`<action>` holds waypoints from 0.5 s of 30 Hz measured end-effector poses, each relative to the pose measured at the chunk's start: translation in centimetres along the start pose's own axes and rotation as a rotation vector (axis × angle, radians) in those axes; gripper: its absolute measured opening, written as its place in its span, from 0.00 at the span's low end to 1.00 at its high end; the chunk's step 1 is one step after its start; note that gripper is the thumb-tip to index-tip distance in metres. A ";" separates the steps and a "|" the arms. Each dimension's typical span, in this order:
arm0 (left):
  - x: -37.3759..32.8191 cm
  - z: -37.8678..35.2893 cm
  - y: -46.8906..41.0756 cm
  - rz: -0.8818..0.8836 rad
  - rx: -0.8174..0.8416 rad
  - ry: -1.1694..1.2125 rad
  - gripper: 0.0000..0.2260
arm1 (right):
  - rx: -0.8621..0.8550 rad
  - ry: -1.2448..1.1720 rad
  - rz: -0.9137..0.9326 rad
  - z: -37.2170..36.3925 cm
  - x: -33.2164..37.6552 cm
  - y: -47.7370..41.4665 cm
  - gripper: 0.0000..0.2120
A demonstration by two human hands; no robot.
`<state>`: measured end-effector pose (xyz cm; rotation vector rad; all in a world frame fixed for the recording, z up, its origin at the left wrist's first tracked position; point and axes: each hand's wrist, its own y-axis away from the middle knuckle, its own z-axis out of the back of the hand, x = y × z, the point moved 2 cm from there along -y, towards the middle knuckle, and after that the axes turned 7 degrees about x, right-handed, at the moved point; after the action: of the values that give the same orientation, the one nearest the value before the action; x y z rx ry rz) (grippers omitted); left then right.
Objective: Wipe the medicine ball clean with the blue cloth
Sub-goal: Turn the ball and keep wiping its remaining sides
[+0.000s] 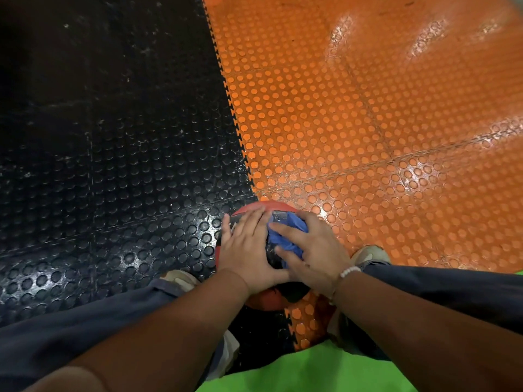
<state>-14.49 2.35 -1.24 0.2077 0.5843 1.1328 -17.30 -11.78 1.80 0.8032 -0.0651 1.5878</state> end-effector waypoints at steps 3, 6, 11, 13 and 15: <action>0.4 -0.1 0.0 -0.036 -0.080 0.009 0.56 | -0.036 -0.282 -0.132 -0.5 -2.6 -1.5 0.18; 0.7 -0.1 -0.3 -0.038 -0.193 0.122 0.42 | -0.189 -0.814 -0.511 0.0 -4.4 -3.3 0.09; 0.3 -0.9 -1.0 -0.014 -0.280 0.175 0.29 | -0.034 -0.281 -0.381 1.2 -1.7 -3.9 0.16; 0.7 -0.9 -1.1 -0.007 -0.301 0.190 0.28 | -0.044 -0.095 -0.208 1.2 -0.7 -3.4 0.19; 1.2 -0.8 -1.0 -0.016 -0.306 0.208 0.27 | -0.025 -0.129 -0.235 1.4 -1.8 -3.5 0.18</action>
<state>-13.78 2.90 -2.79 -0.1801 0.5858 1.2205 -13.61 -13.25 0.50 0.8604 -0.0802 1.3113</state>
